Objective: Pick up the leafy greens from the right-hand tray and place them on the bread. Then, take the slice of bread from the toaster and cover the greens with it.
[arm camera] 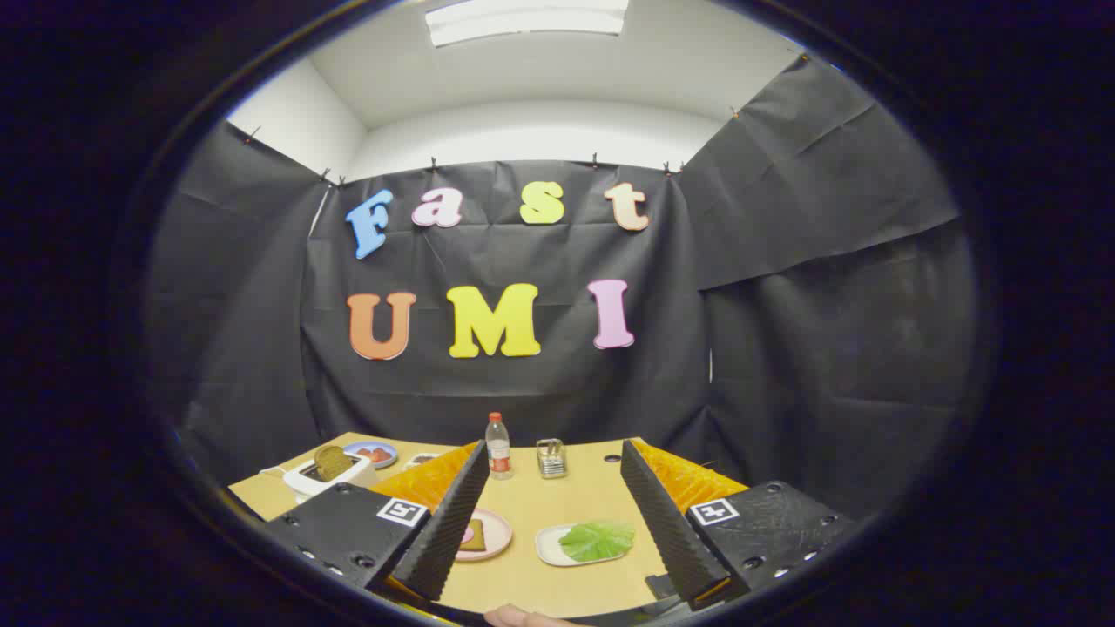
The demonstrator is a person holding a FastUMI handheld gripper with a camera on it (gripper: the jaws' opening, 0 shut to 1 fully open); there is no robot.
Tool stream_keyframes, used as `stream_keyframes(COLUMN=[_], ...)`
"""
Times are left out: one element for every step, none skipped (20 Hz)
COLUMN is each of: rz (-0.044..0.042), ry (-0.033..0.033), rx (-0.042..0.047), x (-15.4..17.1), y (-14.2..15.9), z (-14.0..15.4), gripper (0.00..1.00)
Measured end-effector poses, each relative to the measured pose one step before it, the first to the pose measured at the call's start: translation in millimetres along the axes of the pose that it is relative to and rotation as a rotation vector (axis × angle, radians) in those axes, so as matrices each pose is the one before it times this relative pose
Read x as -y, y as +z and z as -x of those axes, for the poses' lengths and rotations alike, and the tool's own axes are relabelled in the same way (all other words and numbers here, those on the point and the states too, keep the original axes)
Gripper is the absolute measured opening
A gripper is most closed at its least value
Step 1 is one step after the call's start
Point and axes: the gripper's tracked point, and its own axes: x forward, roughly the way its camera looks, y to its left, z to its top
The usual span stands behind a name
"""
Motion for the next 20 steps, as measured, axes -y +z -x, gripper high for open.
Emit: stream_keyframes(rz=[-0.00695,-0.00566,-0.00314,0.00283,0.00798,0.00773,0.00267,0.00060,-0.00100,0.00228,0.00154,-0.00562,-0.00413,-0.00169,-0.00357,-0.00124,0.00823,0.02339,0.02522,0.01532], ry=[-0.01250,-0.00878,-0.01389,-0.01569,-0.01164,-0.00390,-0.00216,-0.00018,0.00086,-0.00298,-0.00567,-0.00374,0.00300,0.00351,0.00332,-0.00249,0.00076,-0.01587,-0.01543,-0.00982], rx=[-0.00317,0.00001,-0.00483,-0.00232,-0.00405,-0.00854,-0.00632,-0.00509,-0.00278,-0.00681,-0.00676,-0.00096,-0.00096,-0.00913,-0.01313,-0.01462,-0.01641,-0.01909,-0.01893,-0.01569], x=[5.85,6.33,4.97,6.07,4.84,2.45,2.04,2.15,1.96,2.72,3.09,3.11,1.24,2.68,4.48,4.70,5.94,7.95,9.94,6.60], y=[1.85,1.85,0.50,-1.56,-0.82,-3.72,-3.04,-1.47,-2.63,-3.20,-4.99,-2.72,-3.36,-6.14,-9.85,-9.28,-12.61,-12.89,-11.92,-11.72], z=[-3.50,-5.57,-5.45,-5.85,-4.61,-3.42,-1.36,-3.61,-3.46,-3.37,-3.55,-4.05,-4.98,-4.52,-8.91,-8.69,-13.11,-13.46,-13.35,-16.80], gripper=[0.93,0.94,0.94,0.94,0.94,0.94,0.94,0.95,0.95,0.95,0.95,0.95,0.95,0.95,0.95,0.95,0.95,0.95,0.95,0.95])
